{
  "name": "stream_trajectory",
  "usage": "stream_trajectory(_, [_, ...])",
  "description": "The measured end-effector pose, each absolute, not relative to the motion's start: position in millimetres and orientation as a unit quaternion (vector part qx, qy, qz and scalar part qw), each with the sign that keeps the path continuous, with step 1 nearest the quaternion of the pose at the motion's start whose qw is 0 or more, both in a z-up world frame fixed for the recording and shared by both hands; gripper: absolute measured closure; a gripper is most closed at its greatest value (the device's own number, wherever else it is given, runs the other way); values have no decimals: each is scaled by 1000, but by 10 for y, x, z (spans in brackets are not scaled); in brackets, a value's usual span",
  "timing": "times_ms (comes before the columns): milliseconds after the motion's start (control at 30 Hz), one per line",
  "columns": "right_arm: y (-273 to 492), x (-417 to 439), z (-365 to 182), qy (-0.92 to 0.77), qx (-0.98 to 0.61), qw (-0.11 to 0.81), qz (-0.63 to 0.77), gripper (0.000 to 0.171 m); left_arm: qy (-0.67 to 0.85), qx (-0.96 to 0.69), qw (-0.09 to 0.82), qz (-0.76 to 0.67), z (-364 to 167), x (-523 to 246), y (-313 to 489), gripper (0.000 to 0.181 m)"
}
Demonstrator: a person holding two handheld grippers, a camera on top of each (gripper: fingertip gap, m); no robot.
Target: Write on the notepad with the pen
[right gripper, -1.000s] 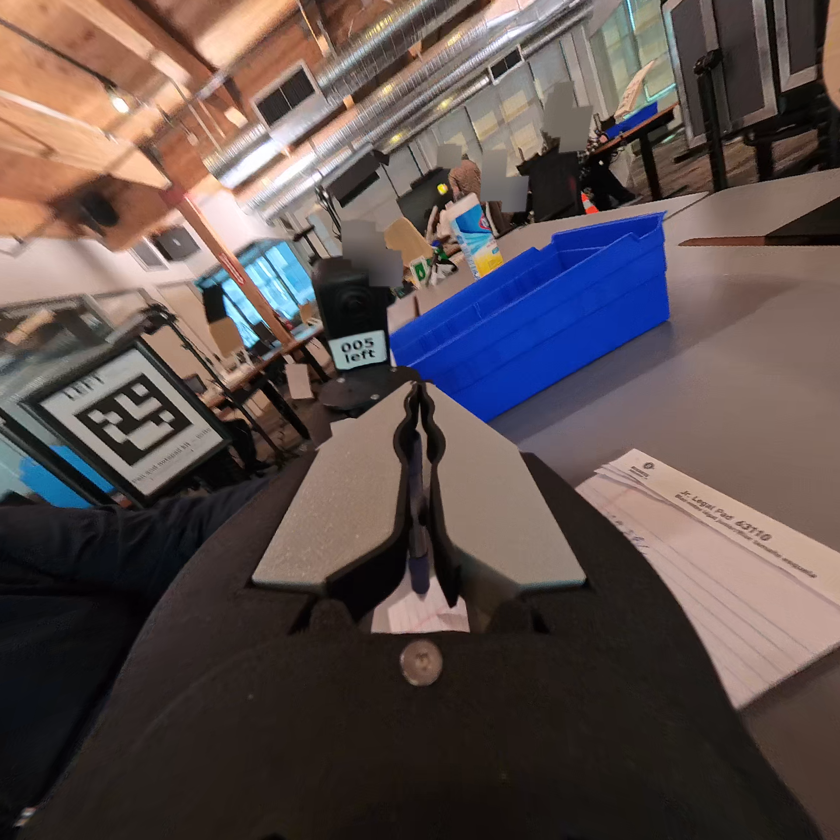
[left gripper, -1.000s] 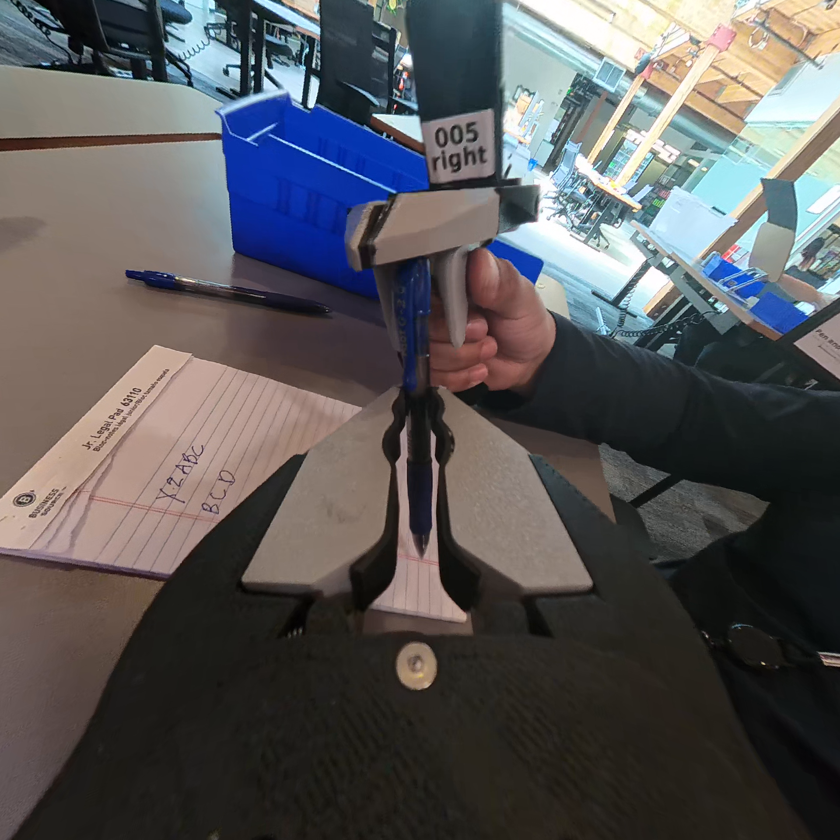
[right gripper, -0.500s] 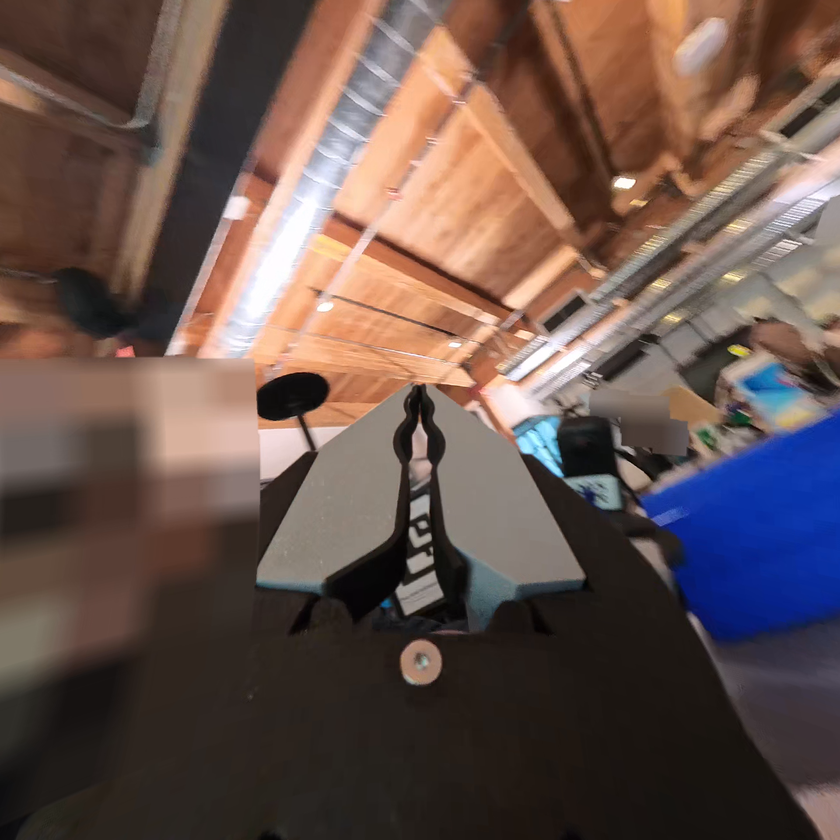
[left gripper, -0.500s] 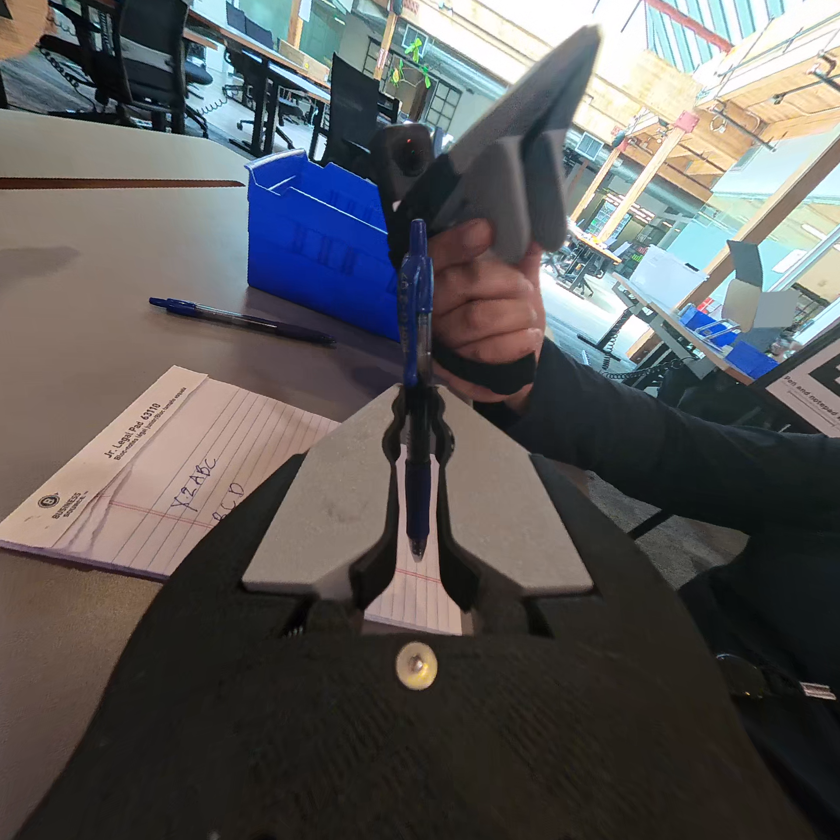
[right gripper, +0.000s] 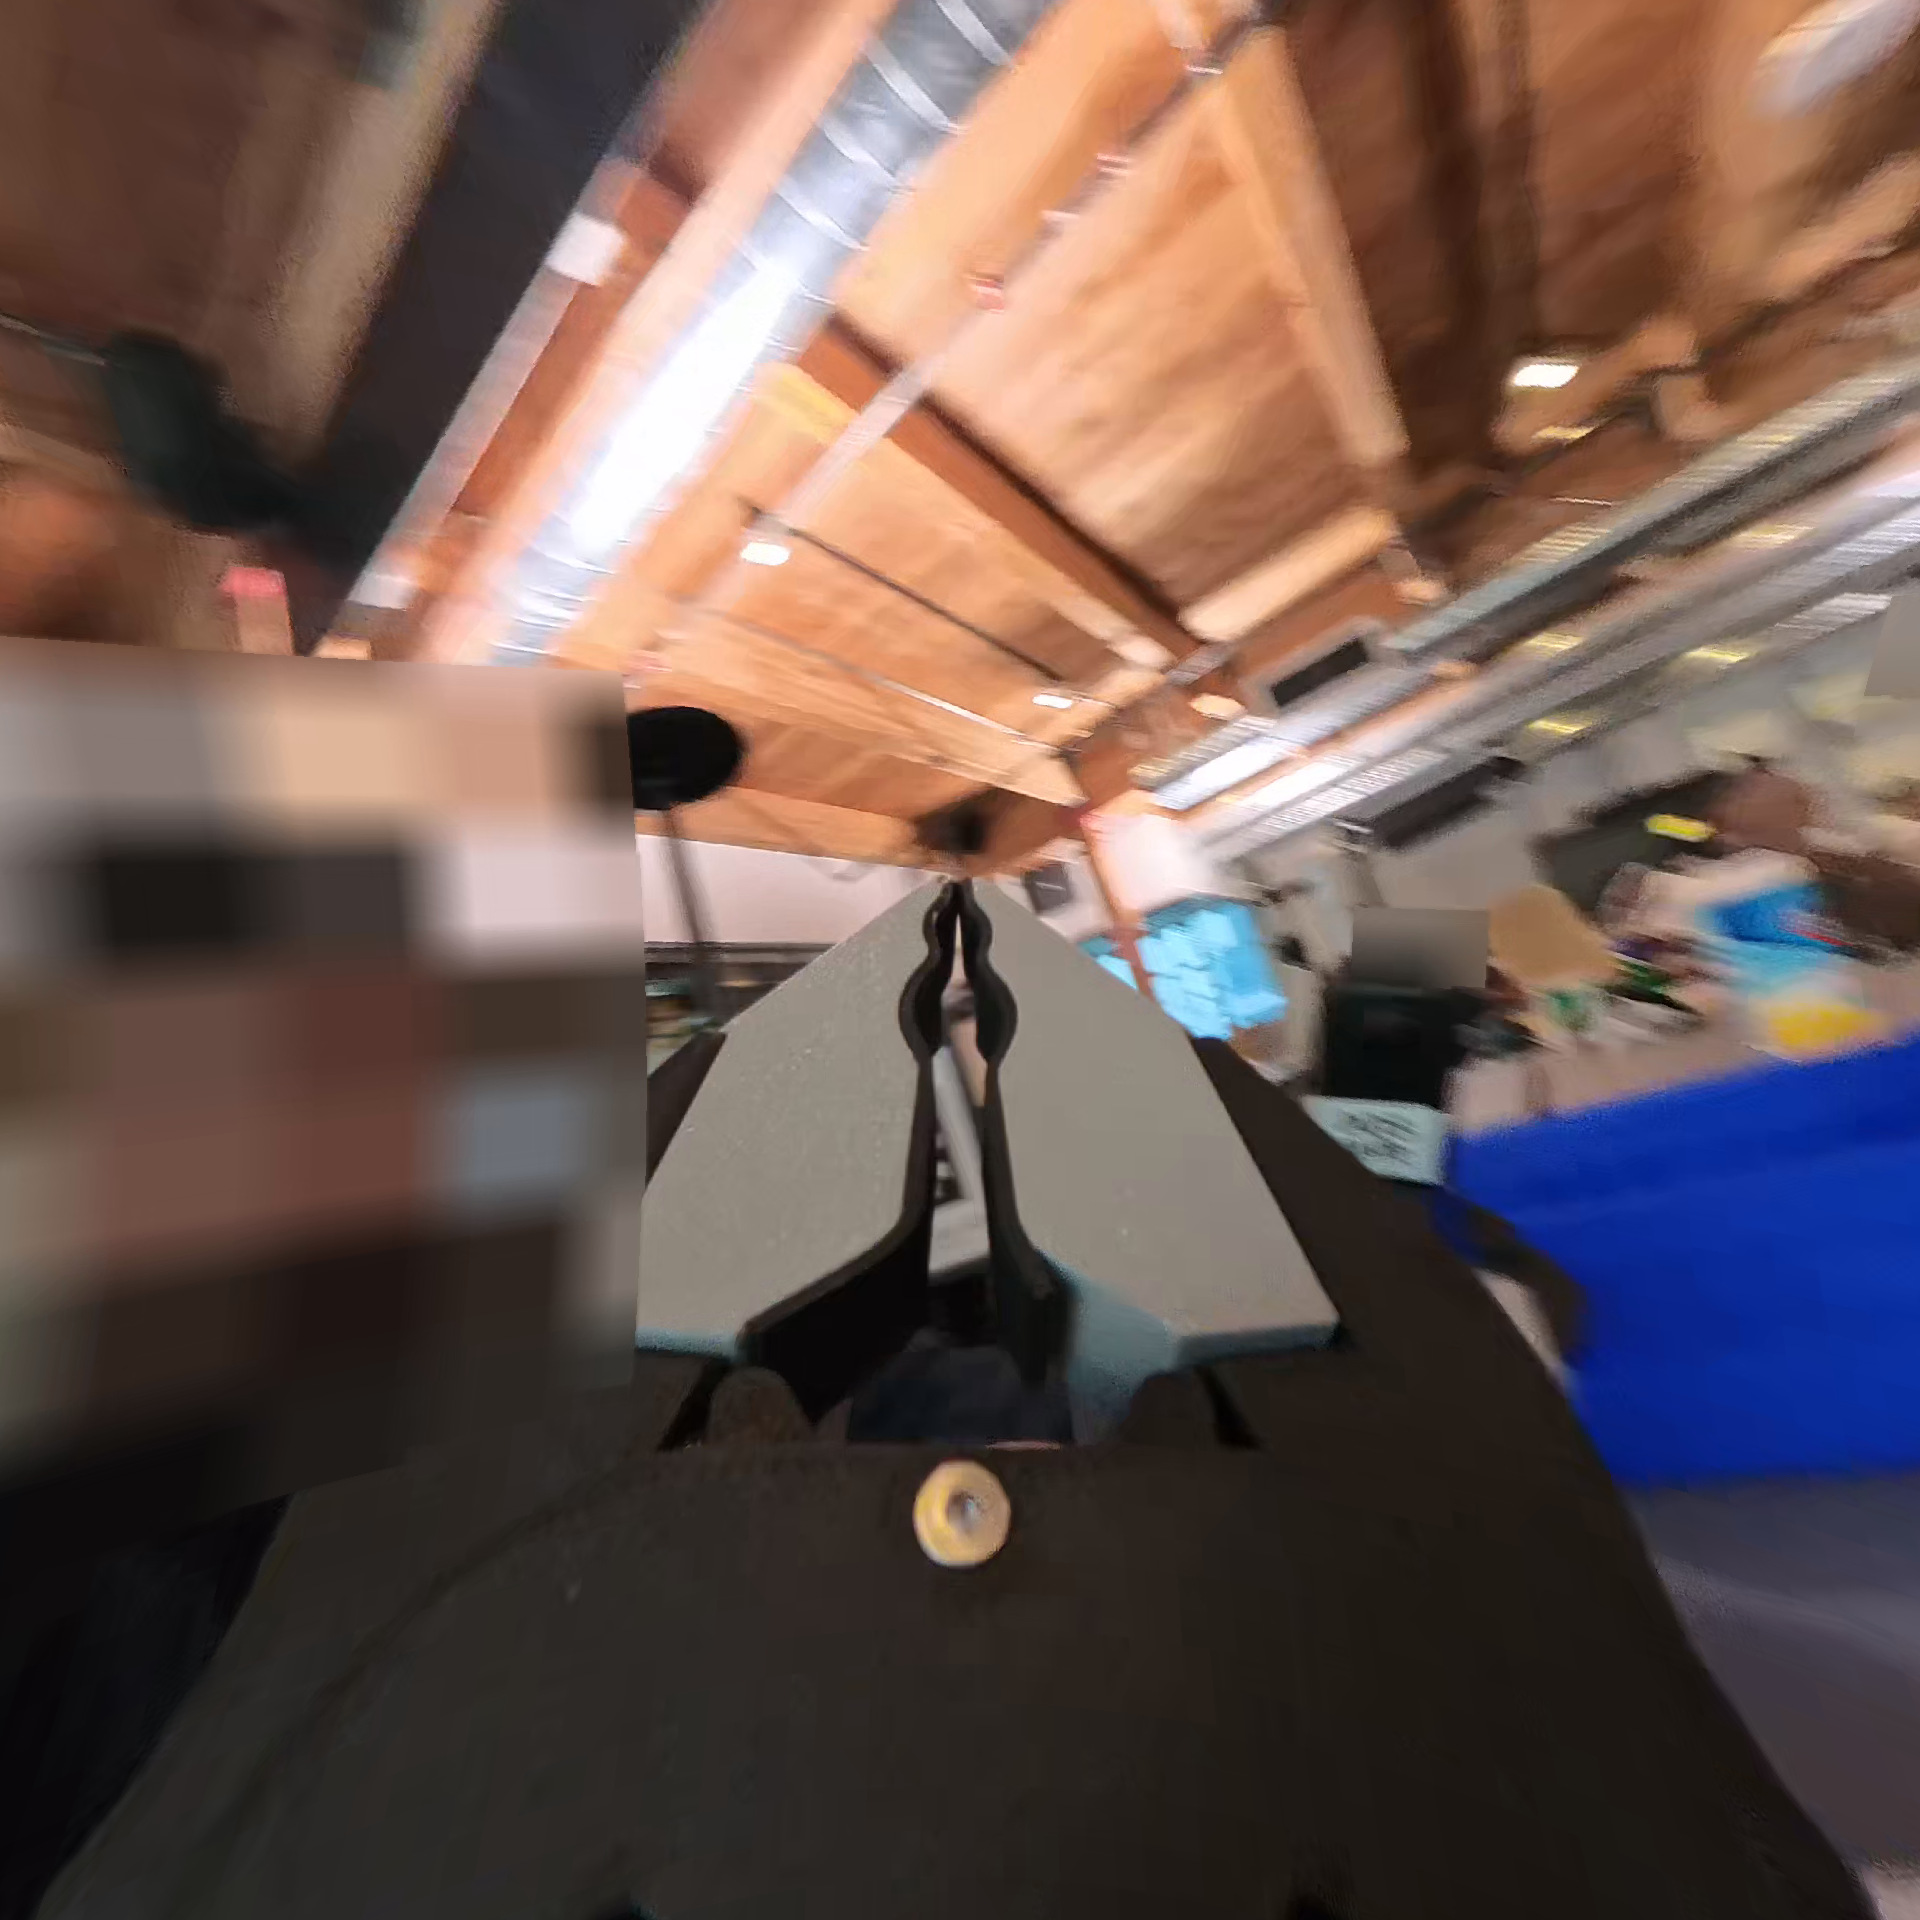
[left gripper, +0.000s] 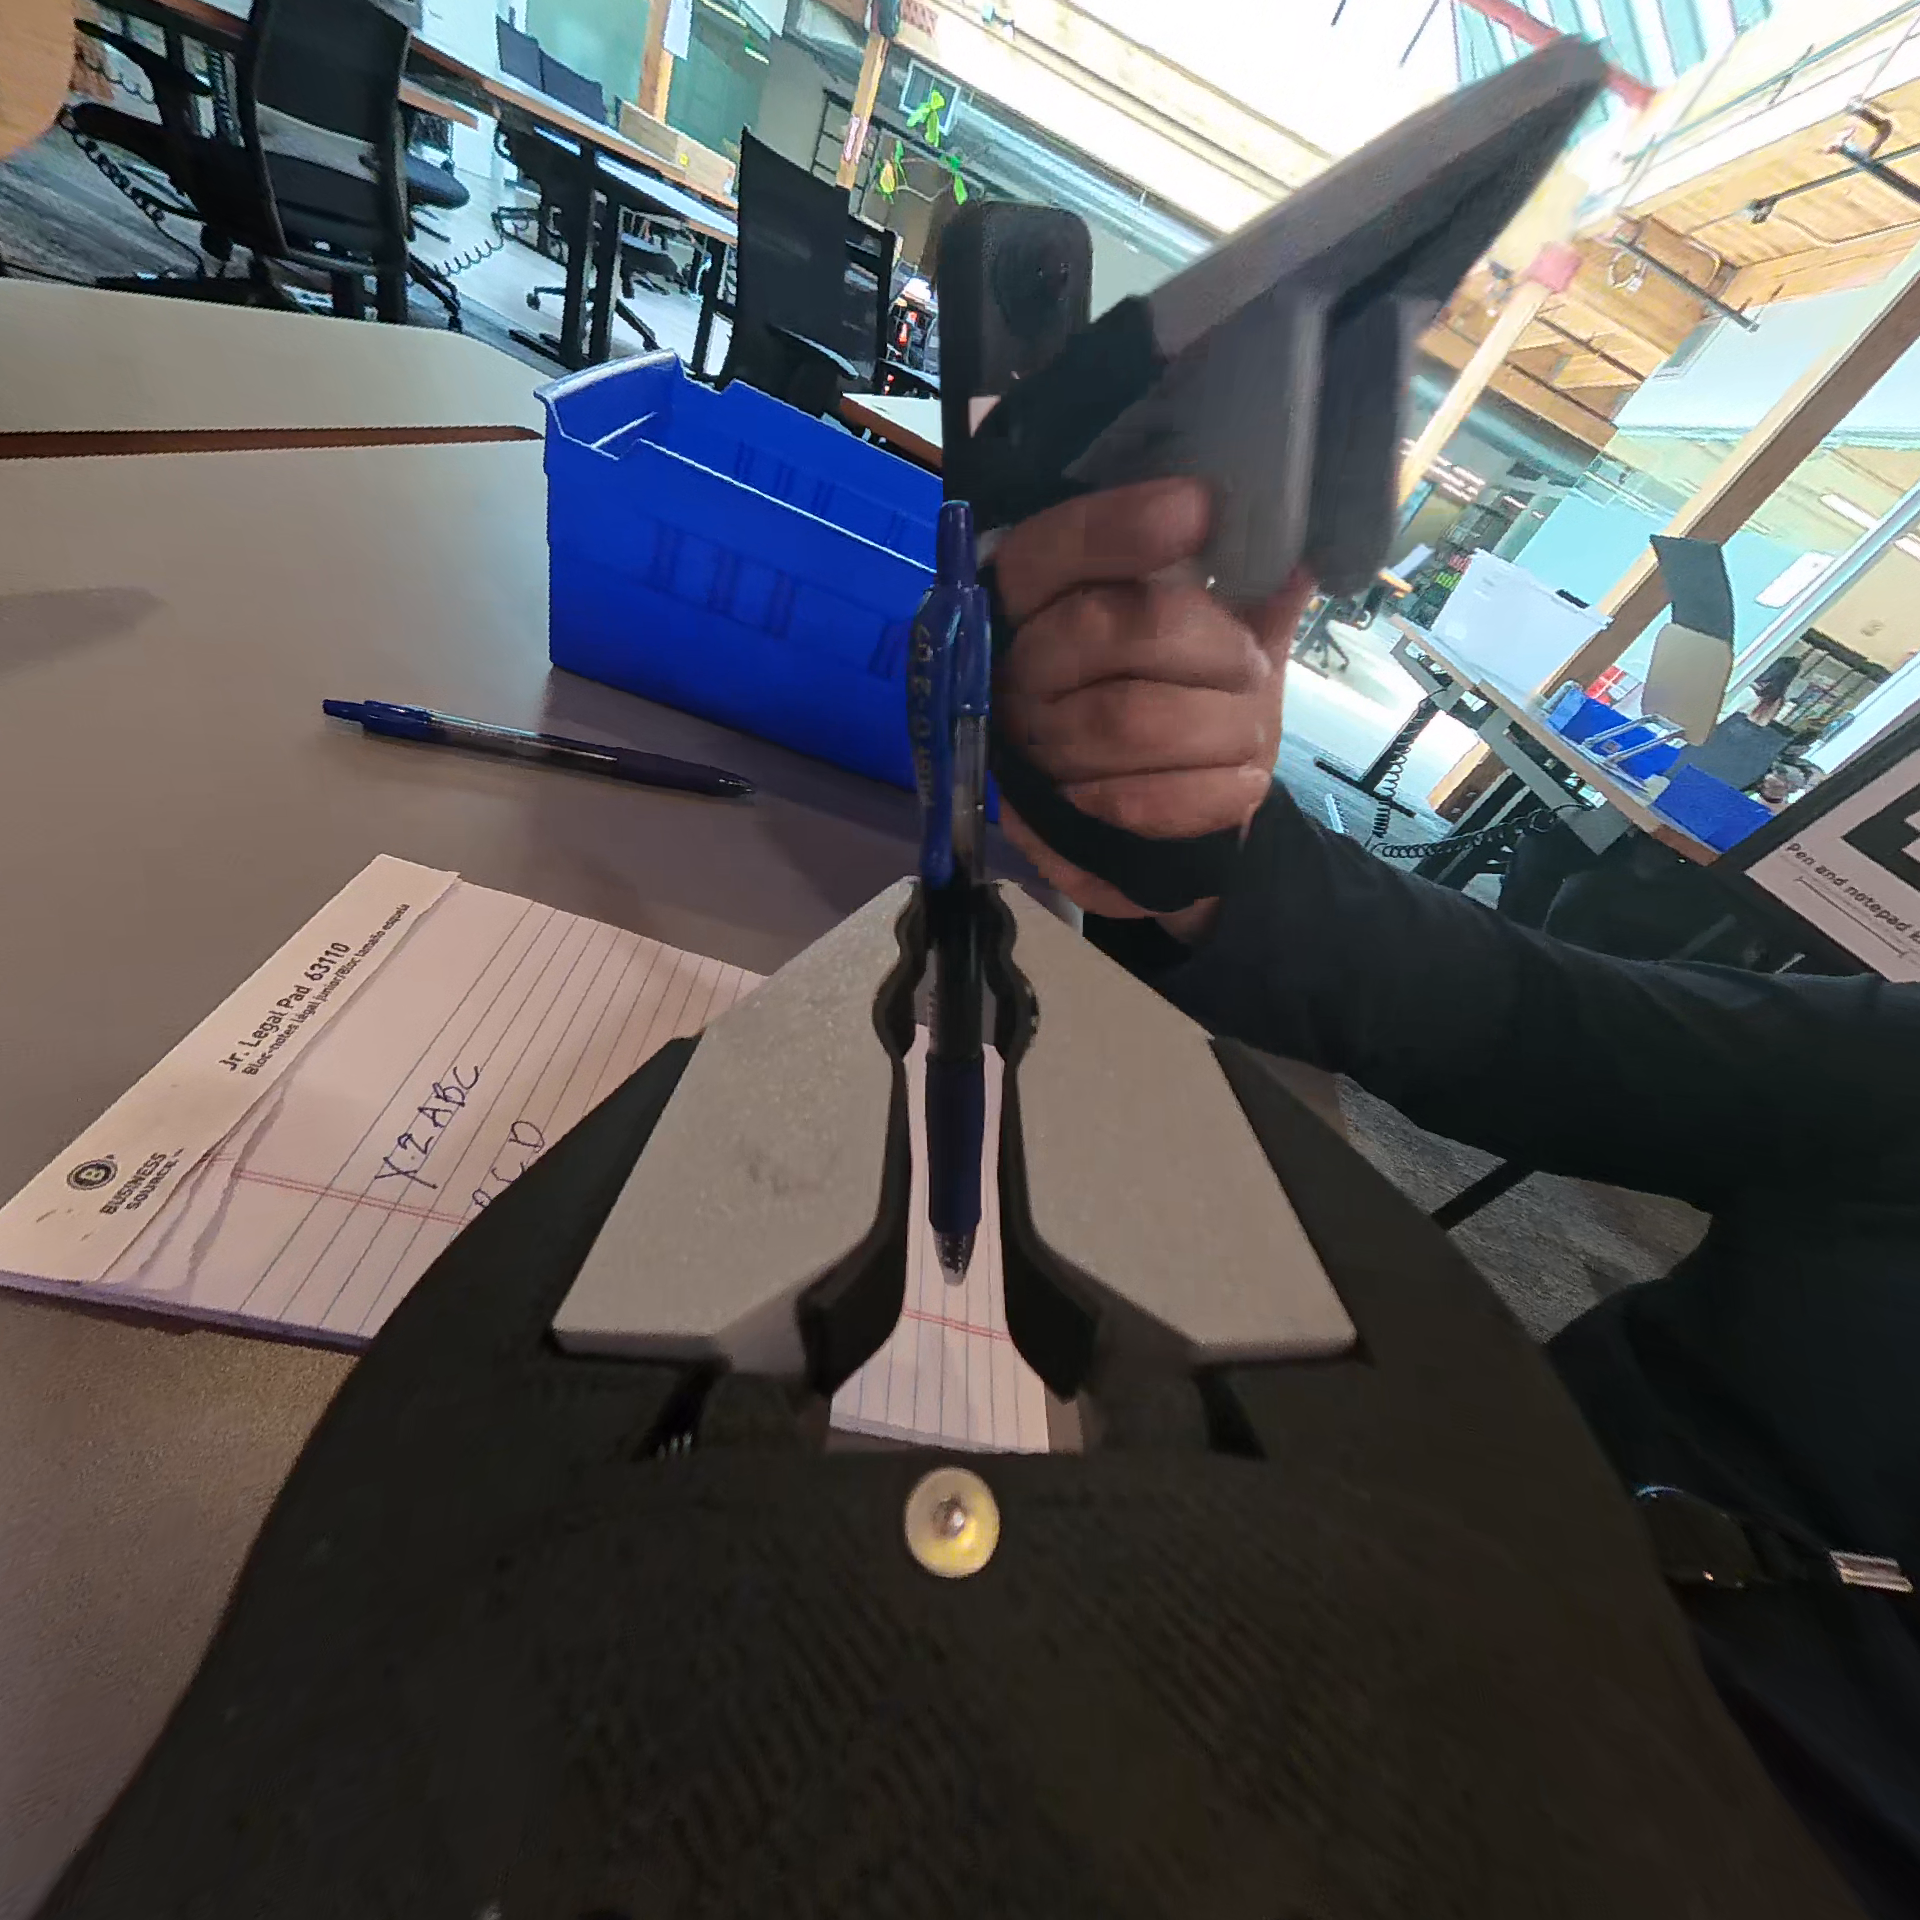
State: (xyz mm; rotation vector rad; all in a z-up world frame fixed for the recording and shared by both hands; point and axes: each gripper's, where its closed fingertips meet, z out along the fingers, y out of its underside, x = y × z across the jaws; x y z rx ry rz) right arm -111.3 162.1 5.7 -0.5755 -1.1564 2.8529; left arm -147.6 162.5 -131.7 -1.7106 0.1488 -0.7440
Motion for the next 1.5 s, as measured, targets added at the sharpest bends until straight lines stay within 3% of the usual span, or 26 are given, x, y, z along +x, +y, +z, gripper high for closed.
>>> stream_trajectory(33, [1644, -1281, -61, -386, -236, 44, 891, 171, 64, -735, 594, -320, -1312, -1477, 1623, 174])
stream_trajectory(133, [1720, -1656, -474, -464, -360, 160, 793, 170, 62, -734, 598, -316, -1300, -1494, 1623, 174])
stream_trajectory(233, [1725, -1810, -734, -522, -414, 216, 714, 162, 46, -730, 605, -314, -1285, -1556, 1630, 174])
stream_trajectory(433, [1502, -1847, -846, -555, -411, 193, 697, 152, 42, -737, 598, -312, -1325, -1561, 1647, 174])
stream_trajectory(633, [1449, -1851, -908, -582, -413, 197, 672, 163, 42, -730, 599, -327, -1311, -1523, 1651, 173])
stream_trajectory(967, [2254, -1856, -1013, -601, -535, 362, 471, 164, -15, -773, 578, -261, -1548, -1803, 1730, 176])
stream_trajectory(1233, [2662, -1932, -1440, -628, -586, 404, 315, 164, 0, -861, 491, -134, -2012, -1888, 1761, 180])
stream_trajectory(1500, [2871, -2140, -1889, -629, -616, 385, 276, 164, 7, -859, 494, -130, -1998, -1873, 1767, 181])
